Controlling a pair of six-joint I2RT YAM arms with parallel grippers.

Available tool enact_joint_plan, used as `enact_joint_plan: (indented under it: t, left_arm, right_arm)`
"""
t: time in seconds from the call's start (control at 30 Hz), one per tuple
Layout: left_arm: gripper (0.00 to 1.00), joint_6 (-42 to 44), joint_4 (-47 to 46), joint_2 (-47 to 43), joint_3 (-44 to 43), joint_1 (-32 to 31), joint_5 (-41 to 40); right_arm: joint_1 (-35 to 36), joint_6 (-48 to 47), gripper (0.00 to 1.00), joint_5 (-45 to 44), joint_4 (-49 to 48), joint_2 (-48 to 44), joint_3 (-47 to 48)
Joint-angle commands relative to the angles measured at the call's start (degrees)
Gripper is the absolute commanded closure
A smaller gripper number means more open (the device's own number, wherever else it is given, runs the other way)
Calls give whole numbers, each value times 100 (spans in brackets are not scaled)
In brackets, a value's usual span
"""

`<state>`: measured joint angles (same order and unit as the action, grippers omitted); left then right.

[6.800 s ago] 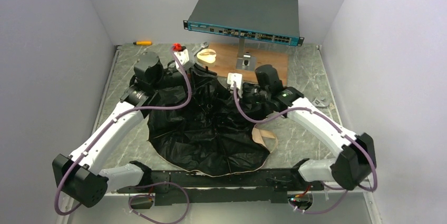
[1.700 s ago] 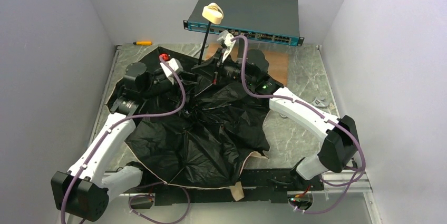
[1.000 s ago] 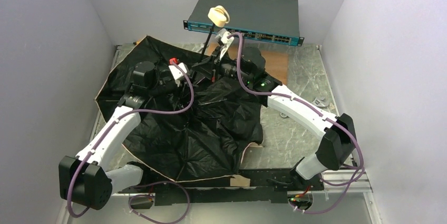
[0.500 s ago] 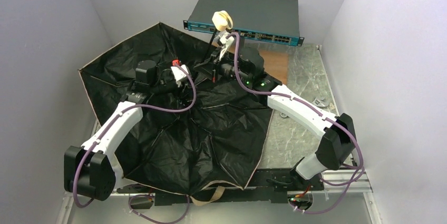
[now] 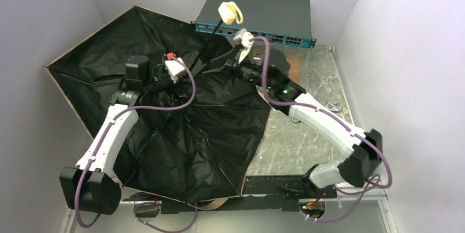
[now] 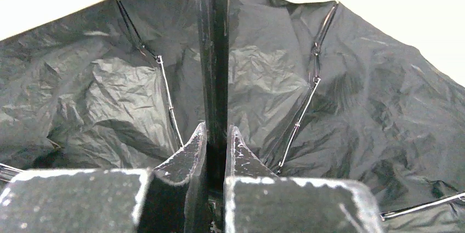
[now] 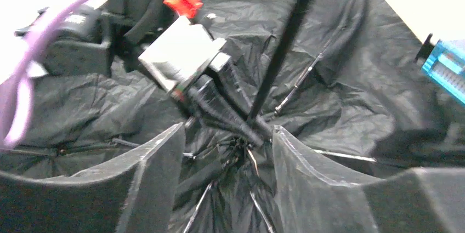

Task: Open the umbrella

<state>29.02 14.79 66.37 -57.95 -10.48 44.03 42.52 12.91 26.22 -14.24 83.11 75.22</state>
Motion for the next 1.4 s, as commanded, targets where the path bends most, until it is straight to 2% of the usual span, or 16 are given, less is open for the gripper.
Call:
enact_joint_plan:
  t: [0.0,0.1,0.2,0.4,0.53,0.57,0.63,0.7,0.83,0.97,1.17,1.27,1.37]
  left_arm:
    - [100,588,1053,-268,-1179,269,-855]
    - [100,1304,1517,-416,-1603,293,-1122]
    - [100,2194,1780,-549,-1878,301,-1596]
    - [100,3886,2017,-682,-2506,346,-2706]
    - [100,5051,2259,-873,-2705,382,-2734]
    - [100,5456,2292,-932,-2676,381,-2808]
    - [100,6066,2249,-974,-2635,380,-3016]
    - [100,6583,2170,-964,-2701,380,-3234]
    - [100,7217,2110,-840,-3175,380,-3272]
    - [100,7601,1973,-844,-3327,226,-3087]
    - [100,8543,1797,-769,-3227,-327,-3628]
    - [100,8862,1768,-725,-3271,-534,-3808]
    - [100,9152,1649,-697,-3195,-632,-3939]
  right_arm:
    - [-43,-460,31,421,-232,-906,-242]
    - [-50,-1011,20,456,560,-1154,-491]
    - [-89,-1593,15,261,1699,-1455,-713]
    - [-973,-1395,11,496,3239,-1917,-617]
    - [-1078,-932,6,-1292,4098,-1889,-331]
    - [-1146,-1082,6,-1345,4411,-1821,-135]
    - [-1465,-1730,6,-820,4803,-1877,88]
    - [-1790,-2040,7,-481,4776,-2080,140]
    - [-2290,-2080,9,-654,5043,-1960,680]
    - [-2765,-2220,8,43,5311,-1469,1756]
    - [-2611,-1728,8,1815,6363,-157,3979]
    - [-2108,-1901,8,2011,7144,405,4813]
    - [-1570,-2184,8,2003,7708,651,5003]
